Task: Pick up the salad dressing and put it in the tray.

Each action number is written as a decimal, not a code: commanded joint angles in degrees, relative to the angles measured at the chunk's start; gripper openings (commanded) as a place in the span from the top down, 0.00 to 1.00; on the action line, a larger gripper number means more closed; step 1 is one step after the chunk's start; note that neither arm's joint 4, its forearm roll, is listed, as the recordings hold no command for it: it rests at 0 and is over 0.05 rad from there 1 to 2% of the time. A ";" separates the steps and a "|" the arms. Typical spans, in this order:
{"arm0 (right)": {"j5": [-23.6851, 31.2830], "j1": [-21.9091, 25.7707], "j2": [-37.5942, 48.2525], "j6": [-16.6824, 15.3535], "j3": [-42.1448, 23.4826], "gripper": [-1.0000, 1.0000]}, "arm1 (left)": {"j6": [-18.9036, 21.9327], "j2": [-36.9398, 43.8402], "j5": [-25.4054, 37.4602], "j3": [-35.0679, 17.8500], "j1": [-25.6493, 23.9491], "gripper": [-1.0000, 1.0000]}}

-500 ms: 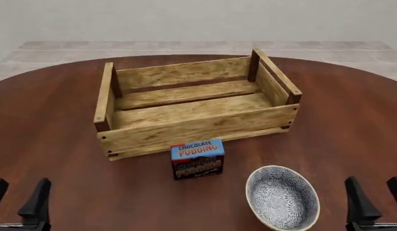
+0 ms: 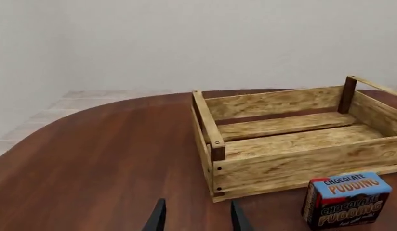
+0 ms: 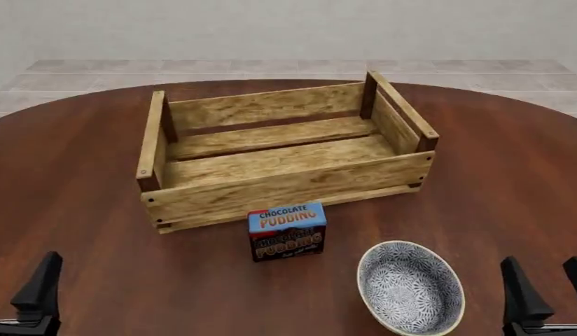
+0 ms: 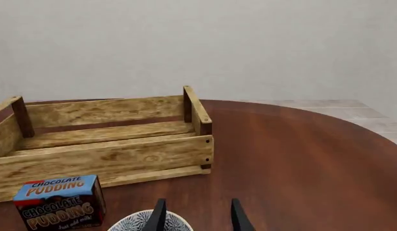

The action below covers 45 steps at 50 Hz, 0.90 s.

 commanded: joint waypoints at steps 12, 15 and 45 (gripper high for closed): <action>-0.01 0.00 0.02 -0.01 -0.01 0.00 | 8.45 -0.55 32.09 -18.57 10.09 0.00; -0.01 -0.01 0.01 0.00 -0.01 0.00 | 9.89 -0.89 38.13 -22.87 13.27 0.00; 0.00 -0.02 0.02 0.00 -0.01 0.00 | 14.81 12.45 46.50 -25.59 31.45 0.00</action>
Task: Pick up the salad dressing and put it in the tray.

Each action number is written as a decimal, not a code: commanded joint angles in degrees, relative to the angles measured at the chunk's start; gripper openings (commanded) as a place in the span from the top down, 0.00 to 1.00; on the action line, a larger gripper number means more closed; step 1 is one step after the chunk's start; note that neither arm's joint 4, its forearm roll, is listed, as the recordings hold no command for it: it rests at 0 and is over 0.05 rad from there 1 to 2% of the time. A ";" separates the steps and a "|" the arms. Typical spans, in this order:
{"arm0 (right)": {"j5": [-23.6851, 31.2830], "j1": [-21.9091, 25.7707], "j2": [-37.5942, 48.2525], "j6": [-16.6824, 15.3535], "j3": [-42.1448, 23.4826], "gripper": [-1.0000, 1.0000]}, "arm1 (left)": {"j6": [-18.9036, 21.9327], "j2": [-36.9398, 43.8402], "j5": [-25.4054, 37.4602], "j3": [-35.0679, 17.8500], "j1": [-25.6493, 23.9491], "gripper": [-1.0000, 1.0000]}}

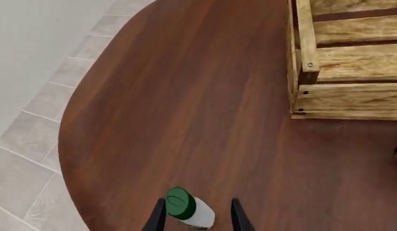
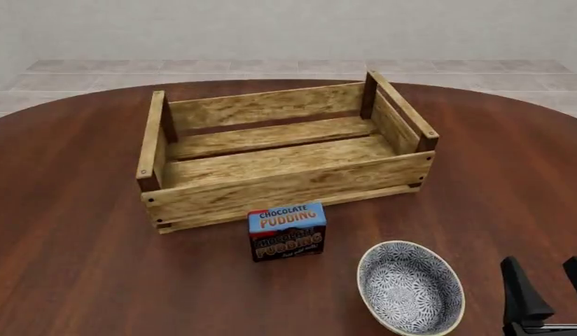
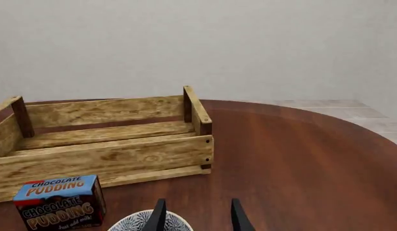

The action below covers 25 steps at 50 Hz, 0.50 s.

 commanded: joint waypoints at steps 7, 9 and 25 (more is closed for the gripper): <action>0.00 0.00 0.00 0.00 0.00 0.00 | 3.73 4.77 -0.92 1.29 8.74 0.00; 0.00 -0.01 0.00 0.00 0.00 0.00 | 4.75 5.06 -1.81 1.29 9.78 0.00; 0.00 0.00 -0.01 -0.01 0.00 0.00 | 4.05 13.21 -15.64 10.82 14.80 0.00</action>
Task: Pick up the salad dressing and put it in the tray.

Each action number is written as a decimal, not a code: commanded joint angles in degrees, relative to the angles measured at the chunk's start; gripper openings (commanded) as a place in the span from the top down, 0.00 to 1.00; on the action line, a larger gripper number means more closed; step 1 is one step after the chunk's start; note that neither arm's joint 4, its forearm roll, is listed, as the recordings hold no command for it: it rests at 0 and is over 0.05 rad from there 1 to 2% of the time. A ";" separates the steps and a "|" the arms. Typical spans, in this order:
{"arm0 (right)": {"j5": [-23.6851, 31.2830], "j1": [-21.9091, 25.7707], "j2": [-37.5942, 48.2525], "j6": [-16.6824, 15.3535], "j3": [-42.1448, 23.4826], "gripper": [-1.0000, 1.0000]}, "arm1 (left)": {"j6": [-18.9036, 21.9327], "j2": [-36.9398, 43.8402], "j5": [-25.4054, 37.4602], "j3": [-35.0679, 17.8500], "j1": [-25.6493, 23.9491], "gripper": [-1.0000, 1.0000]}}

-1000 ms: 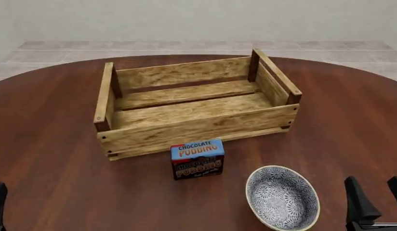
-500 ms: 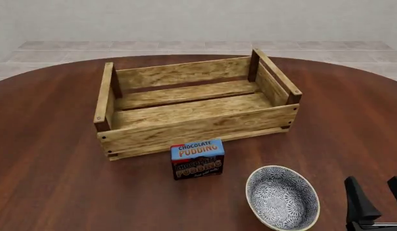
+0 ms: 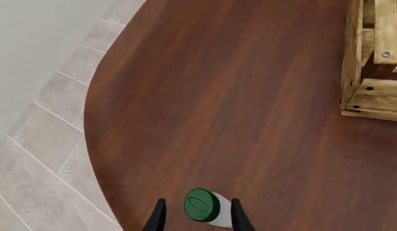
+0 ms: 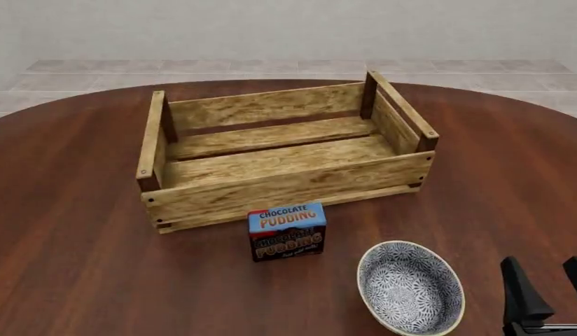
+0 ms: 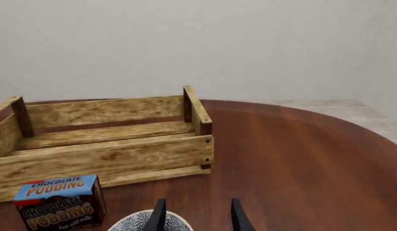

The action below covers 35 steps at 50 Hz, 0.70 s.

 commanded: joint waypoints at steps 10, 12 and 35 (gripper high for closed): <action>0.00 0.01 0.01 0.00 0.00 0.00 | -0.42 9.86 -14.76 11.58 5.23 0.00; 0.00 0.00 0.00 -0.01 0.00 0.00 | -0.80 11.05 -15.72 12.27 5.43 0.00; 0.00 0.00 -0.01 0.02 0.00 0.00 | 1.12 21.05 -25.46 16.41 9.36 0.00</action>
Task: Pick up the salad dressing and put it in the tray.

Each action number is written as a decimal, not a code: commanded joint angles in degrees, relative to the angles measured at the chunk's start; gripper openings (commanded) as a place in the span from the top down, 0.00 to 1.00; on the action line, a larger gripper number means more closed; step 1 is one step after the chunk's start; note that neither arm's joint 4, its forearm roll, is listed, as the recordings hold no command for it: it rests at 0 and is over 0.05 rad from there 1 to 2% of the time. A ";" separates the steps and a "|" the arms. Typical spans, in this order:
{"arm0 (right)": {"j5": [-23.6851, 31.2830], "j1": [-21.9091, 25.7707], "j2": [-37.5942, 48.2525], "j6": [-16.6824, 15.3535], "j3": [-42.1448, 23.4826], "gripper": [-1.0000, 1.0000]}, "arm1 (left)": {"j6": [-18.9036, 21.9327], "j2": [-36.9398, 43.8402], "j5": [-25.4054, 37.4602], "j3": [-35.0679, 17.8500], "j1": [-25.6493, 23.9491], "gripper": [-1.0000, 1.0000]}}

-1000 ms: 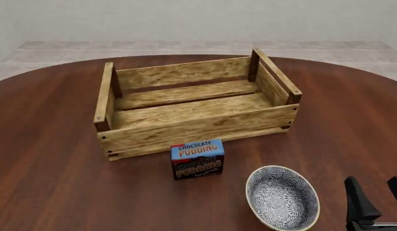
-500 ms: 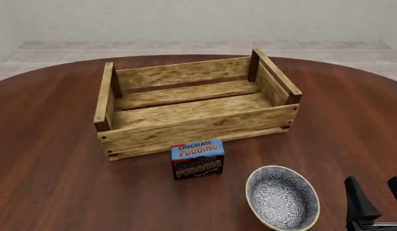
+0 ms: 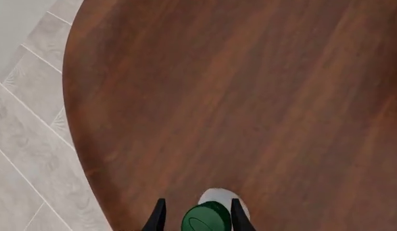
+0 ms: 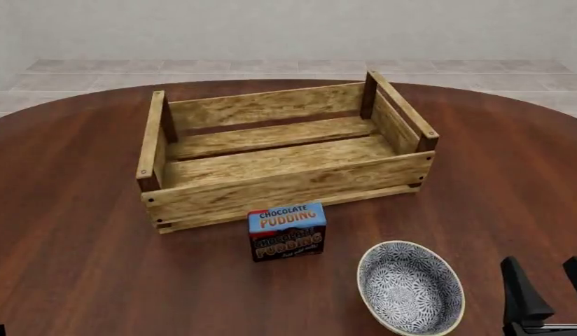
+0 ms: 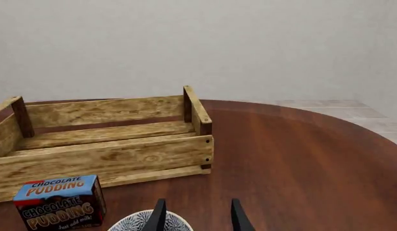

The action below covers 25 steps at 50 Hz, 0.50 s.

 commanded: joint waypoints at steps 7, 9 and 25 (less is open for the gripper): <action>0.00 0.01 0.00 0.00 0.00 0.00 | -0.88 7.13 -6.36 2.67 1.97 1.00; 0.00 0.01 0.00 0.00 0.00 0.00 | -0.34 6.59 -6.01 2.85 1.88 1.00; 0.00 -0.01 -0.01 -0.01 0.00 0.00 | -2.17 3.25 -1.87 1.23 0.10 1.00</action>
